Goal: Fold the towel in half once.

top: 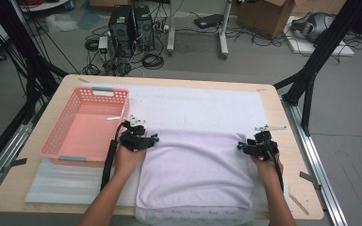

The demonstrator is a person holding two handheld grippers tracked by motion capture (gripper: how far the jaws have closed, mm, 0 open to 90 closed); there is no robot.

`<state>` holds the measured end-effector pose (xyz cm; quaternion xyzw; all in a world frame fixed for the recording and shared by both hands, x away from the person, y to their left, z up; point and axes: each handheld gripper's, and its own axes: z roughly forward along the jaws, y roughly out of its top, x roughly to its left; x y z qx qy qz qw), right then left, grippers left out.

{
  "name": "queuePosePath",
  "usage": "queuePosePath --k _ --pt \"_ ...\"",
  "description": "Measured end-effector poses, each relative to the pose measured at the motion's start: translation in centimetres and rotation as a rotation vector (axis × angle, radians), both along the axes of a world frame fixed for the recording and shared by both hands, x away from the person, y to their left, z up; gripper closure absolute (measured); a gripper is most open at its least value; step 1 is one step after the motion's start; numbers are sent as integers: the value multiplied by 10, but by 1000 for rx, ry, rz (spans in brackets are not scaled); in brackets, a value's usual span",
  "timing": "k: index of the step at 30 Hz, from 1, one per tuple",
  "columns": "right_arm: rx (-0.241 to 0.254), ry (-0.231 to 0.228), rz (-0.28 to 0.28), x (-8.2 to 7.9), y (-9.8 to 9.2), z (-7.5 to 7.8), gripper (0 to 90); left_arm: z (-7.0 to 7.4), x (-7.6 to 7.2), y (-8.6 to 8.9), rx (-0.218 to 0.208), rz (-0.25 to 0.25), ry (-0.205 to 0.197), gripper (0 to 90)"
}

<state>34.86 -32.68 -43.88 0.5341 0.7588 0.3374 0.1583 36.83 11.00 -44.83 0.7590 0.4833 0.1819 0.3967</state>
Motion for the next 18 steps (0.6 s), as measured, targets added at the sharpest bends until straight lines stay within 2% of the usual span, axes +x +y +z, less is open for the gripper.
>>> queuePosePath --k 2,3,4,6,7,8,9,10,11,12,13,14,17,18 --pt "-20 -2 2 -1 3 -1 522 -1 0 -1 16 -18 -10 409" --pt "-26 -4 8 -1 4 -1 573 -1 0 -1 15 -19 -10 404" --pt "-33 -2 8 -2 6 -1 577 -2 -1 -2 21 -22 -13 407" --pt "-49 -5 4 -3 7 0 627 -3 -2 -3 30 -24 -32 449" --pt "-30 2 12 -3 6 0 777 -3 -2 -2 25 -33 -30 493" --pt "-2 10 23 -3 6 0 803 -2 -2 -1 4 -53 -25 581" --pt "-14 7 19 -4 8 0 810 -3 -3 -2 -16 -78 -14 706" --pt "-26 0 26 -4 9 0 824 -2 -4 -5 -7 -82 -16 834" --pt "-32 0 28 -4 10 1 835 -1 -4 -7 5 -76 -21 840" --pt "-31 -1 31 -4 10 1 842 -1 -3 -6 -1 -74 -12 847" --pt "-27 -5 35 -3 9 1 847 0 -2 -5 -26 -63 0 850" --pt "-20 -10 27 -3 8 1 850 1 -1 -4 -36 -46 -5 854" --pt "12 -67 -1 0 4 5 855 12 4 -5 -69 -12 -63 856" --pt "20 -88 -7 2 4 8 855 17 7 -7 -67 -12 -84 856"
